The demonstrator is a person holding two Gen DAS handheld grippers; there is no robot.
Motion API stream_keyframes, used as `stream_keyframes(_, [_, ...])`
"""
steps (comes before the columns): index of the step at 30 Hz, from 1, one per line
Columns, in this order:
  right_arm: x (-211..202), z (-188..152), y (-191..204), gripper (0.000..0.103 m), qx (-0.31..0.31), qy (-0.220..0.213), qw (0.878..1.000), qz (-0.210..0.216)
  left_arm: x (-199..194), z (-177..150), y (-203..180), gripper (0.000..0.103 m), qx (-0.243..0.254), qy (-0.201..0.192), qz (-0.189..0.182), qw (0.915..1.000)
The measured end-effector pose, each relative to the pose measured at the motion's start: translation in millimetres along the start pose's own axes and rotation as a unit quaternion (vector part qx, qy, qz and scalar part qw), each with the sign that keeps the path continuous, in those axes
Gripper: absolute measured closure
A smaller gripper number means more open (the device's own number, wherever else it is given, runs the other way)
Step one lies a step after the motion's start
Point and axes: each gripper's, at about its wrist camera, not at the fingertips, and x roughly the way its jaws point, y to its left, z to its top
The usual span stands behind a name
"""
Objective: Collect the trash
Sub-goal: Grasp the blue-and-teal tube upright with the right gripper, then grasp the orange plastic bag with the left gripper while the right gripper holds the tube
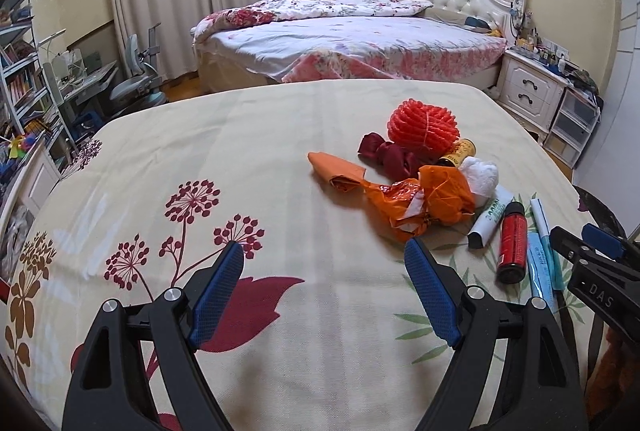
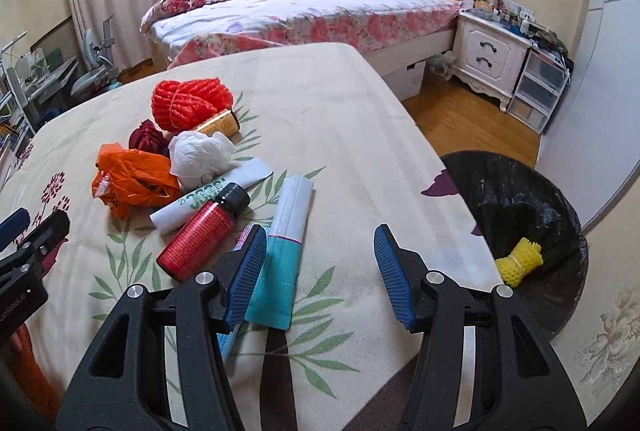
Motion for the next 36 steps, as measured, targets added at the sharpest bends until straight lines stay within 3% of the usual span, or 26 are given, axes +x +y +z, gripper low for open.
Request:
stream_keyframes(4, [7, 0, -1, 0.051, 0.0, 0.014, 1.0, -0.002, 4, -1, 1, 0.023, -0.003, 0.004, -0.006, 1.0])
stream_keyframes(10, [10, -1, -8, 0.065, 0.004, 0.02, 1.0, -0.007, 10, 3, -1, 0.023, -0.003, 0.007, -0.014, 0.9999])
stream_keyframes(22, [18, 10, -12, 0.066, -0.001, 0.02, 1.0, -0.002, 23, 13, -20, 0.023, 0.01, 0.01, -0.026, 0.9995])
stream_keyframes(25, [21, 14, -11, 0.083, -0.005, 0.02, 1.0, 0.002, 27, 18, -23, 0.023, 0.013, 0.01, -0.029, 0.9994])
stream_keyframes(36, [30, 23, -12, 0.084, -0.007, 0.018, 1.0, 0.002, 40, 31, -32, 0.02, 0.028, 0.015, -0.045, 0.9985])
